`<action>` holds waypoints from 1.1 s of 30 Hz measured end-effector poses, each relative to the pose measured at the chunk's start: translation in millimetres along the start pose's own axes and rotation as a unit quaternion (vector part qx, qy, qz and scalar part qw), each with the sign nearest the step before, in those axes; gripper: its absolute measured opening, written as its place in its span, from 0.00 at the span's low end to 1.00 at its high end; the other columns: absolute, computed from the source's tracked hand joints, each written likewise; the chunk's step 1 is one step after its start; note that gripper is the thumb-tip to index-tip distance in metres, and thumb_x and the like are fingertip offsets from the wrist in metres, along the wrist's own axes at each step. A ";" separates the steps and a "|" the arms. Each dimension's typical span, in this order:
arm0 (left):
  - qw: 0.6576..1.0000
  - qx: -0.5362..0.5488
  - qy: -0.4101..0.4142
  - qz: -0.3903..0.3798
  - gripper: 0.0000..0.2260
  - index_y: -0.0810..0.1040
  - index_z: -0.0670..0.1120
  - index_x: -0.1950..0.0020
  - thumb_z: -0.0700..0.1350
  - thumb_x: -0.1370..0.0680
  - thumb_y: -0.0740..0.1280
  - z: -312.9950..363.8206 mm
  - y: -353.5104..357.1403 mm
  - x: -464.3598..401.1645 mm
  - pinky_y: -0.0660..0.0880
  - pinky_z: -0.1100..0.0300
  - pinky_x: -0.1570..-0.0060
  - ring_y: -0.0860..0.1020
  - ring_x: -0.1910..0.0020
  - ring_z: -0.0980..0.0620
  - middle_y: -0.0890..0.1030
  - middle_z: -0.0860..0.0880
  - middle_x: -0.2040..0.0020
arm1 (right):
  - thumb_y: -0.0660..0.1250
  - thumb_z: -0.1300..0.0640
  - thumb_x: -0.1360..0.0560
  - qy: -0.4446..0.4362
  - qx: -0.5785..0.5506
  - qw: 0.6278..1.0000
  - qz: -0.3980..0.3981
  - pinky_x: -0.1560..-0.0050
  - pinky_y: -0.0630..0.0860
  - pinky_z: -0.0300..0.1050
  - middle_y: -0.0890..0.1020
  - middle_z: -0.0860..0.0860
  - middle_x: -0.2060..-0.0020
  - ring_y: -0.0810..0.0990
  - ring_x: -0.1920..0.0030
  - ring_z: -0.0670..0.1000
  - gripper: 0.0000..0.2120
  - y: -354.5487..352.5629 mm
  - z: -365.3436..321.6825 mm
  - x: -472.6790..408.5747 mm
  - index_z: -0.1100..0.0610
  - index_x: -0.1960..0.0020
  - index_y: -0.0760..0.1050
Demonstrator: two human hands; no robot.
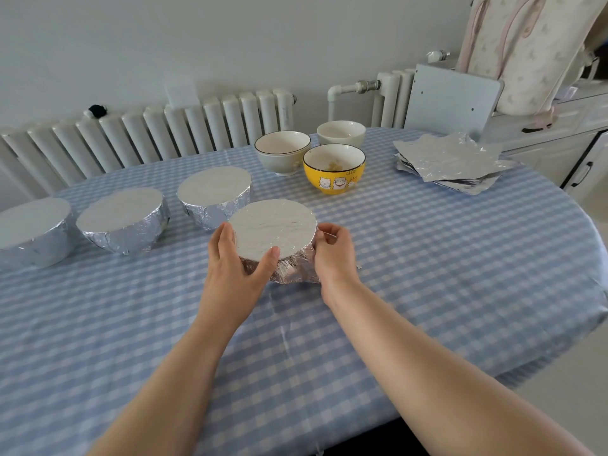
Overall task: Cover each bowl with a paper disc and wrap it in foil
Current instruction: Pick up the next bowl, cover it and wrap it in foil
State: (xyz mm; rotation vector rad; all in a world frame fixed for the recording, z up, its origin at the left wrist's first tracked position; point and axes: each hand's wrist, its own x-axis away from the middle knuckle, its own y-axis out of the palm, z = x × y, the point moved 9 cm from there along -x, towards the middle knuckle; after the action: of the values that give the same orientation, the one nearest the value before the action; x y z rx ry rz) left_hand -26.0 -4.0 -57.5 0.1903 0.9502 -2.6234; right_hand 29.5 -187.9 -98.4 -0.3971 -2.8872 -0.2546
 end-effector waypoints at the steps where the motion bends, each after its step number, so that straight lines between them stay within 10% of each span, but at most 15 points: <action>1: 1.000 0.000 0.000 -0.001 0.49 0.52 0.42 0.21 0.70 0.33 0.60 0.6 0.4 0.0 0.61 0.54 0.27 0.59 0.24 0.51 0.55 0.49 0.22 | 0.59 0.58 0.17 -0.001 0.001 1.000 0.001 0.52 0.75 0.41 0.79 0.45 0.52 0.78 0.55 0.44 0.06 0.7 -0.2 0.4 0.51 0.43 0.72; 20: 0.998 0.061 -0.008 0.003 0.48 0.53 0.44 0.20 0.65 0.33 0.67 0.2 -2.0 0.1 0.59 0.64 0.35 0.60 0.27 0.55 0.58 0.49 0.24 | 0.61 0.61 0.20 -0.028 0.044 0.999 0.015 0.64 0.71 0.36 0.81 0.46 0.54 0.78 0.61 0.43 0.08 -10.2 -10.5 7.1 0.50 0.44 0.71; 33: 0.999 0.049 -0.002 0.001 0.44 0.59 0.48 0.24 0.67 0.34 0.67 3.2 -4.5 -1.9 0.64 0.60 0.39 0.65 0.30 0.52 0.62 0.50 0.27 | 0.54 0.61 0.19 -0.184 0.402 0.895 -0.059 0.48 0.78 0.53 0.80 0.44 0.41 0.79 0.44 0.52 0.25 -1.5 -29.1 35.9 0.40 0.26 0.62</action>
State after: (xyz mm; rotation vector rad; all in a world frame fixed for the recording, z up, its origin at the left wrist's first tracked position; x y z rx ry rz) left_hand -25.9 -2.4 -51.9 0.2112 0.8204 -2.6687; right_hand 0.8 -186.3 -62.2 -0.1129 -3.0222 1.0784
